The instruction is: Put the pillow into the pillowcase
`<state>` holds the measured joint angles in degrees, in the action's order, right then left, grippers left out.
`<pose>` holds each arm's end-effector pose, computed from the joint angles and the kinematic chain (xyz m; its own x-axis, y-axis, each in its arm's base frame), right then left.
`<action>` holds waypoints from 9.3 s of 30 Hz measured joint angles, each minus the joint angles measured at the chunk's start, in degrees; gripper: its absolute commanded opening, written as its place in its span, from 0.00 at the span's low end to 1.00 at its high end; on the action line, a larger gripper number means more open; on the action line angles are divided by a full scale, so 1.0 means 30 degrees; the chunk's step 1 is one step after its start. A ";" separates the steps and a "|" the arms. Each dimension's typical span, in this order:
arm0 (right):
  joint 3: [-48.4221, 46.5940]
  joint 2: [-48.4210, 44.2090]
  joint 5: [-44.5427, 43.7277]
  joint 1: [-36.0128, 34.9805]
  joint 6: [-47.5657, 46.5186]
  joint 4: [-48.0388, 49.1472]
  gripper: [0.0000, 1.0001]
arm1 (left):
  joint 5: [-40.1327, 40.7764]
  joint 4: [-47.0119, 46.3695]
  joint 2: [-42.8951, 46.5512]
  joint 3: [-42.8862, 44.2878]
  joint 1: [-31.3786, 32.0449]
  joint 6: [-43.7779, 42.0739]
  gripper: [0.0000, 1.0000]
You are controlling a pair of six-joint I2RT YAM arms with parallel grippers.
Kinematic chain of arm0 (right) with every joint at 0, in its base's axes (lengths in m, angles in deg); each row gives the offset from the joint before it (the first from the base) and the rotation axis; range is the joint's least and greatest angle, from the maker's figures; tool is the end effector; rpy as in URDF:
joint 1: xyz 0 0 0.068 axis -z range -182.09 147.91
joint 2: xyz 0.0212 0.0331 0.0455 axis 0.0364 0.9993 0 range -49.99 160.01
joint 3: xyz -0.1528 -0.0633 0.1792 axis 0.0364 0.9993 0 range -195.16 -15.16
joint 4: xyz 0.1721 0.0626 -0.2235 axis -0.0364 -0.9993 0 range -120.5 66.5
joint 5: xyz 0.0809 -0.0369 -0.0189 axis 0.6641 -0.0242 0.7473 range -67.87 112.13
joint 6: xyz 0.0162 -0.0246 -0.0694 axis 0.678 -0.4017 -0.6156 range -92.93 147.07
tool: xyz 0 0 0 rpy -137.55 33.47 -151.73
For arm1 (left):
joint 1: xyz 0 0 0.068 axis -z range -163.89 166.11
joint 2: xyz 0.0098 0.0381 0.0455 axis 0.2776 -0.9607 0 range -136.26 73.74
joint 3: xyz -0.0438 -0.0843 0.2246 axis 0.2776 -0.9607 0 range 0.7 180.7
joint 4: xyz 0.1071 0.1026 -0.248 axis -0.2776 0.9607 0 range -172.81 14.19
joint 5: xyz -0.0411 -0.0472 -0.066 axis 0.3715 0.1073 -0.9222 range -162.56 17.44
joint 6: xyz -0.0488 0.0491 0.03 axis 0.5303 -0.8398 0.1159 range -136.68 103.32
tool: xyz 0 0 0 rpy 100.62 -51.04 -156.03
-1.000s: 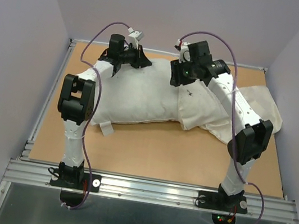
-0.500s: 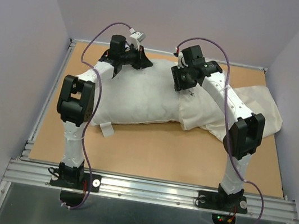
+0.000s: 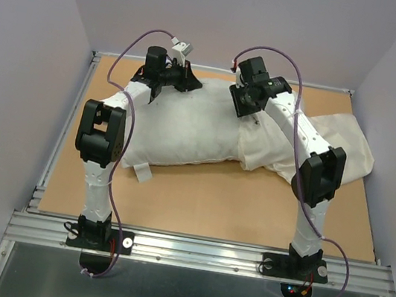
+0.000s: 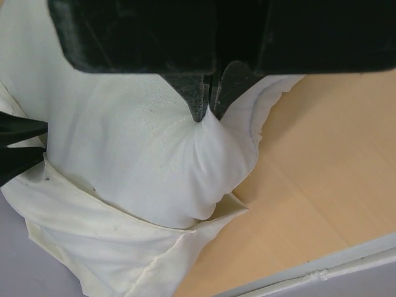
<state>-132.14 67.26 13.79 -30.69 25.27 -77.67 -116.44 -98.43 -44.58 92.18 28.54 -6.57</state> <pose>0.4269 0.2221 0.2689 -0.7012 -0.4178 -0.5777 -0.4218 0.8964 -0.1363 0.4986 -0.1550 0.2259 -0.3308 -0.0566 -0.9420 0.7729 0.5565 -0.3048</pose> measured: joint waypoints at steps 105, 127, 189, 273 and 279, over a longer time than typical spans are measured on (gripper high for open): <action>-0.3745 0.1515 1.3296 0.0342 0.5056 0.0466 0.00 | -0.0576 -0.3832 -0.0576 -0.0510 0.0160 0.4080 0.04; 0.0561 0.1712 1.4302 0.3745 0.6186 0.2229 0.01 | 0.1158 1.3471 1.4178 -0.9828 0.1064 -2.5084 0.99; 1.3529 -0.6076 0.3585 0.4007 0.0911 1.0513 0.33 | -0.0051 0.5829 0.7934 -0.4342 0.5319 -0.9945 0.00; 0.1406 0.0984 0.2404 0.1056 -0.4626 0.5209 0.43 | 0.5880 1.2546 0.6783 -0.2674 0.2229 -1.3296 0.78; 0.1406 0.0743 0.0335 0.1027 -0.5034 0.5180 0.39 | 0.6703 1.1293 0.6783 -0.2885 0.2346 -1.3253 0.76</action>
<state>-127.93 69.49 14.80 -27.61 10.16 -62.13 -96.33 -64.55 -24.23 83.52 35.58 -46.32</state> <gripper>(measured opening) 0.423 0.763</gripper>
